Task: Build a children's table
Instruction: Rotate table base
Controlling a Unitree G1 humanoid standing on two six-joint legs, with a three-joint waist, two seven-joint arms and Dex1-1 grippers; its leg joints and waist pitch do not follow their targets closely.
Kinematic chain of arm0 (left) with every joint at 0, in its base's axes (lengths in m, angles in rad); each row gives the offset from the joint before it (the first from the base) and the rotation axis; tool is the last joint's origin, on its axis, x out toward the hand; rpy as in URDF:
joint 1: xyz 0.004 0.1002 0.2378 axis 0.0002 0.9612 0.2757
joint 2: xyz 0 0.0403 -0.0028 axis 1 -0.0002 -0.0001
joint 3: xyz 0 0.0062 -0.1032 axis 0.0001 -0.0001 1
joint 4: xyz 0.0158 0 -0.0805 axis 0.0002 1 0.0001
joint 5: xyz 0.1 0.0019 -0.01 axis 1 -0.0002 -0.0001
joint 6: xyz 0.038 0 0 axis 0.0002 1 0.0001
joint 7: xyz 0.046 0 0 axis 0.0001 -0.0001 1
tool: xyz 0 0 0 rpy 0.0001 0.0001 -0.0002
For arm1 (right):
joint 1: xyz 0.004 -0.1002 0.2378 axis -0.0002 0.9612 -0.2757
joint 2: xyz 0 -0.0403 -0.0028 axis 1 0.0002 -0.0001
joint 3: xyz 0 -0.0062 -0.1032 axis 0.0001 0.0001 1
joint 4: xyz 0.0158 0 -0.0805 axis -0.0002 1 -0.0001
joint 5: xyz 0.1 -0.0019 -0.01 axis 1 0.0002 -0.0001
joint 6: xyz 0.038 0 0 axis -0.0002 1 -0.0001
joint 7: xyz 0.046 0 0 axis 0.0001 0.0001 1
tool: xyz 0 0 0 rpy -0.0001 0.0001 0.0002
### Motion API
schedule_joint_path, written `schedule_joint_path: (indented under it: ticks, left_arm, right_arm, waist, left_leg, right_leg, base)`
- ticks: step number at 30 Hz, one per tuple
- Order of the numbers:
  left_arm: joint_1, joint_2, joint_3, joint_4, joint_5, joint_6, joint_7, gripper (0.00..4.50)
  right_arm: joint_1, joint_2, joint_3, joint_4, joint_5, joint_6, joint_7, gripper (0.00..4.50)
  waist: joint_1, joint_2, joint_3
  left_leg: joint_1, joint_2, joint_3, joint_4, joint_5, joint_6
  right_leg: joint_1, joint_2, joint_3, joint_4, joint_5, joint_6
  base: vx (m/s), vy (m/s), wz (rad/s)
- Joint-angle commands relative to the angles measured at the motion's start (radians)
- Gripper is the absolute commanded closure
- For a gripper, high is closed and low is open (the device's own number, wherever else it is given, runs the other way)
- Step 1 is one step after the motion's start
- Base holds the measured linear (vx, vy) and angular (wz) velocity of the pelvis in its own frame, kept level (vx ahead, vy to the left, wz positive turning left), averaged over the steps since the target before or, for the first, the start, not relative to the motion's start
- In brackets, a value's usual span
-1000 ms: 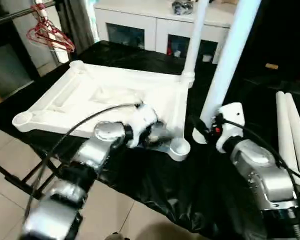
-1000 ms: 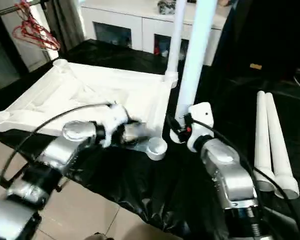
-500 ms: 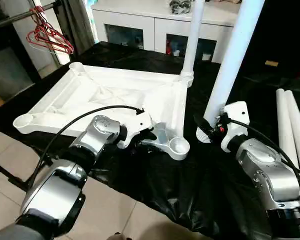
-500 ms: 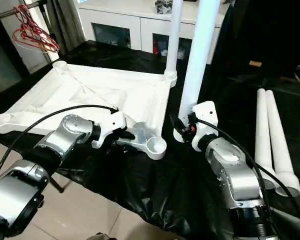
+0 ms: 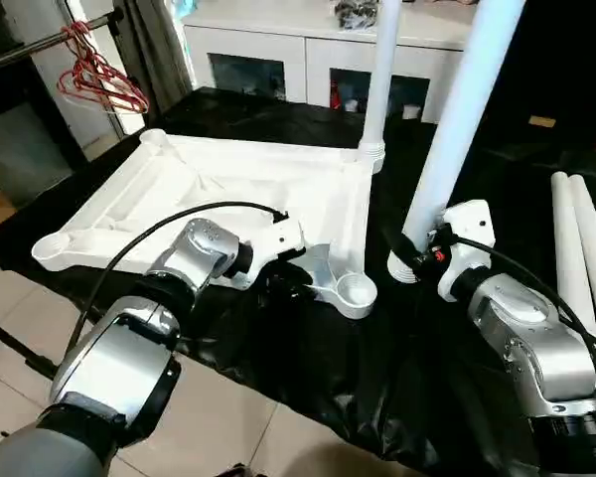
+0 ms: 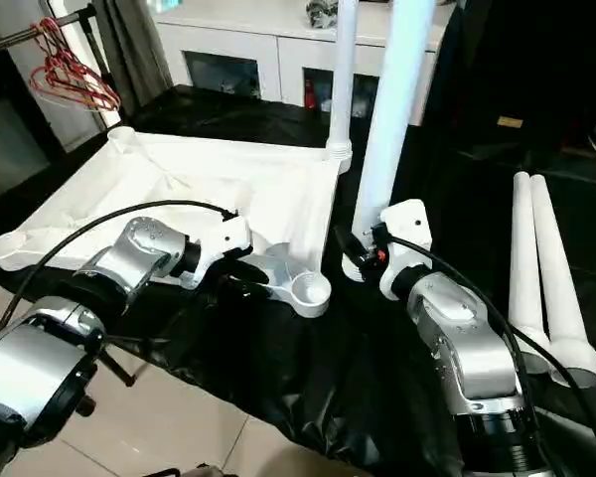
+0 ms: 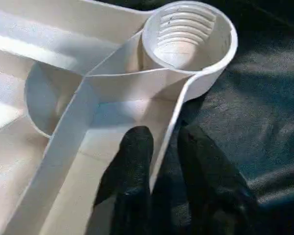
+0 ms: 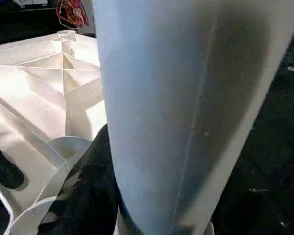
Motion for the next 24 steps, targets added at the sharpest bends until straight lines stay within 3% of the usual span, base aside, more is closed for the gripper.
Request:
schedule_joint_path:
  ticks: [1,8,12,13,14,15,17,19,20,21,22,23,24]
  left_arm:
    - [-0.018,0.003,-0.008,0.022,0.023,-0.007,-0.016,3.71]
    - [-0.036,0.011,-0.041,0.059,0.079,0.032,-0.014,4.18]
    - [-0.029,0.007,-0.048,0.041,0.093,0.064,-0.023,4.35]
    - [-0.028,0.004,-0.047,0.039,0.093,0.072,-0.023,4.37]
    - [-0.017,-0.013,-0.034,0.020,0.080,0.110,-0.006,4.40]
    - [-0.006,-0.029,-0.019,0.002,0.068,0.144,0.012,4.45]
    - [0.010,-0.044,-0.007,-0.024,0.057,0.178,0.039,4.48]
    - [0.046,-0.069,0.004,-0.084,0.046,0.244,0.082,4.50]
    - [0.085,-0.077,-0.001,-0.147,0.048,0.264,0.105,4.50]
    - [0.111,-0.081,-0.005,-0.189,0.050,0.275,0.119,4.50]
    - [0.131,-0.083,-0.007,-0.222,0.050,0.277,0.125,4.50]
    - [0.154,-0.083,-0.006,-0.256,0.047,0.261,0.131,4.50]
    - [0.180,-0.080,-0.006,-0.292,0.043,0.226,0.125,4.50]
  right_arm:
    - [-0.002,0.004,0.013,-0.026,-0.004,0.008,0.001,2.59]
    - [-0.015,0.008,0.015,-0.021,0.001,0.015,0.015,2.59]
    - [-0.019,0.014,-0.003,-0.038,0.045,0.072,0.025,2.59]
    - [-0.019,0.014,-0.005,-0.040,0.052,0.080,0.027,2.59]
    - [-0.023,0.016,-0.016,-0.047,0.082,0.113,0.037,2.59]
    - [-0.027,0.017,-0.024,-0.051,0.103,0.134,0.047,2.59]
    - [-0.033,0.015,-0.028,-0.053,0.119,0.152,0.057,2.59]
    - [-0.045,0.004,-0.027,-0.047,0.124,0.160,0.077,2.59]
    - [-0.057,-0.001,-0.025,-0.035,0.120,0.158,0.086,2.59]
    - [-0.064,-0.005,-0.025,-0.027,0.117,0.156,0.091,2.59]
    - [-0.070,-0.007,-0.026,-0.022,0.116,0.159,0.094,2.59]
    - [-0.076,-0.009,-0.023,-0.016,0.113,0.158,0.099,2.59]
    - [-0.080,-0.010,-0.021,-0.013,0.113,0.163,0.101,2.59]
  waist:
    - [0.003,-0.010,-0.074]
    - [0.002,-0.011,-0.072]
    - [-0.007,-0.014,-0.070]
    - [-0.008,-0.033,-0.069]
    - [-0.003,-0.022,-0.069]
    - [-0.002,-0.035,-0.070]
    - [0.000,-0.029,-0.070]
    - [0.001,-0.036,-0.068]
    - [0.000,-0.051,-0.068]
    - [0.002,-0.041,-0.065]
    - [0.002,-0.046,-0.067]
    - [0.003,-0.039,-0.067]
    - [-0.001,-0.053,-0.066]
  left_leg:
    - [0.013,0.026,-0.014,-0.060,-0.163,0.048]
    - [0.012,0.028,-0.015,-0.063,-0.166,0.049]
    - [0.008,0.025,-0.016,-0.064,-0.166,0.052]
    - [0.008,0.024,-0.013,-0.065,-0.164,0.055]
    - [0.011,0.025,-0.014,-0.063,-0.157,0.058]
    - [0.011,0.027,-0.012,-0.062,-0.147,0.067]
    - [0.012,0.029,-0.011,-0.061,-0.137,0.074]
    - [0.012,0.029,-0.010,-0.061,-0.139,0.078]
    - [0.011,0.031,-0.008,-0.063,-0.138,0.078]
    - [0.010,0.028,-0.009,-0.062,-0.142,0.081]
    - [0.011,0.031,-0.009,-0.063,-0.140,0.081]
    - [0.014,0.033,-0.010,-0.063,-0.145,0.079]
    - [0.012,0.034,-0.009,-0.066,-0.156,0.078]
  right_leg:
    - [0.065,-0.077,0.041,-0.075,-0.157,-0.213]
    - [0.066,-0.079,0.042,-0.076,-0.166,-0.212]
    - [0.070,-0.079,0.040,-0.077,-0.181,-0.212]
    - [0.070,-0.078,0.040,-0.080,-0.188,-0.208]
    - [0.068,-0.082,0.041,-0.079,-0.206,-0.209]
    - [0.067,-0.081,0.042,-0.079,-0.207,-0.210]
    - [0.065,-0.082,0.042,-0.077,-0.205,-0.219]
    - [0.061,-0.081,0.041,-0.080,-0.214,-0.219]
    - [0.065,-0.081,0.041,-0.076,-0.212,-0.221]
    - [0.060,-0.081,0.039,-0.081,-0.249,-0.211]
    - [0.062,-0.084,0.040,-0.081,-0.255,-0.204]
    - [0.055,-0.082,0.041,-0.085,-0.269,-0.197]
    - [0.055,-0.080,0.041,-0.087,-0.274,-0.190]
  base:
    - [0.000,0.000,0.00]
    - [0.000,0.000,0.00]
    - [0.000,0.000,0.00]
    - [0.000,0.000,0.00]
    - [0.000,0.000,0.00]
    - [0.000,0.000,0.00]
    - [0.000,0.000,0.00]
    - [0.000,0.000,0.00]
    - [0.000,0.000,0.00]
    - [0.000,0.000,0.00]
    - [0.000,0.000,0.00]
    - [0.000,0.000,0.00]
    - [0.000,0.000,0.00]
